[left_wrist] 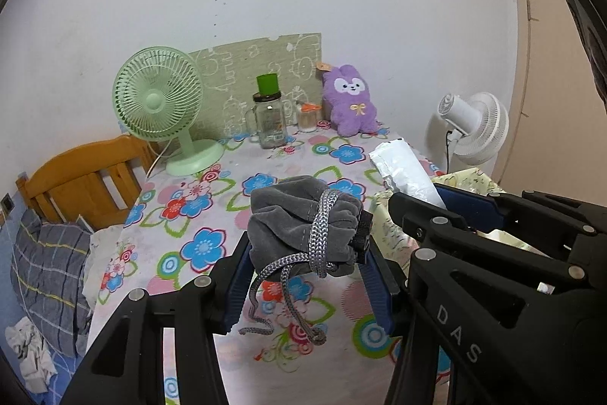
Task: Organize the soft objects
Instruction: 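Carry the white roll with the right tool while the left tool carries the grey pouch to the gift box, then open the right tool over the gift box while the left tool releases the grey pouch inside, then withdraw both tools from the gift box back over the table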
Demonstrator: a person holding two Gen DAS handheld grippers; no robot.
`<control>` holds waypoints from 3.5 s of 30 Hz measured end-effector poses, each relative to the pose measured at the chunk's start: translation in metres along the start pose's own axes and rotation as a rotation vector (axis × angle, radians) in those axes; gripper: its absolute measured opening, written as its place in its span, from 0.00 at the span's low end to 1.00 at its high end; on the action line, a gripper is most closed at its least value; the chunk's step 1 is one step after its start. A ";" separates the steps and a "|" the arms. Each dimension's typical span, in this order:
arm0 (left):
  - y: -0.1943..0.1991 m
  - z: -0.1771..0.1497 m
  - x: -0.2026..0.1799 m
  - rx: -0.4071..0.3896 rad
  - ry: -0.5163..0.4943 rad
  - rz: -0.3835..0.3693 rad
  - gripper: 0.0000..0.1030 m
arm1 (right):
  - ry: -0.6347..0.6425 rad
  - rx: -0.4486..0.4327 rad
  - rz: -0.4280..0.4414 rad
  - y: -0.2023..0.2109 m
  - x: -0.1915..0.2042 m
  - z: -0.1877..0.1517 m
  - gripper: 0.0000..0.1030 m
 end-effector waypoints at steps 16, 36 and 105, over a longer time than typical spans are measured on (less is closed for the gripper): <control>-0.020 0.017 -0.048 -0.001 -0.035 -0.054 0.54 | -0.065 0.004 -0.037 -0.001 -0.055 0.006 0.26; -0.069 0.027 -0.106 0.054 -0.096 -0.159 0.54 | -0.132 0.050 -0.114 -0.025 -0.125 0.000 0.26; 0.023 0.005 -0.021 -0.058 -0.020 -0.034 1.00 | -0.101 -0.047 -0.063 0.041 -0.051 -0.009 0.82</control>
Point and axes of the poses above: each gripper's, at about its wrist camera, not at the fingertips, and y roughly against the way its jaws point, x to its left, z to its top, the point moved 1 cm from there along -y, roughly the way its jaws point, and after that the axes turned 2 degrees about -y, right-handed, at the moved point
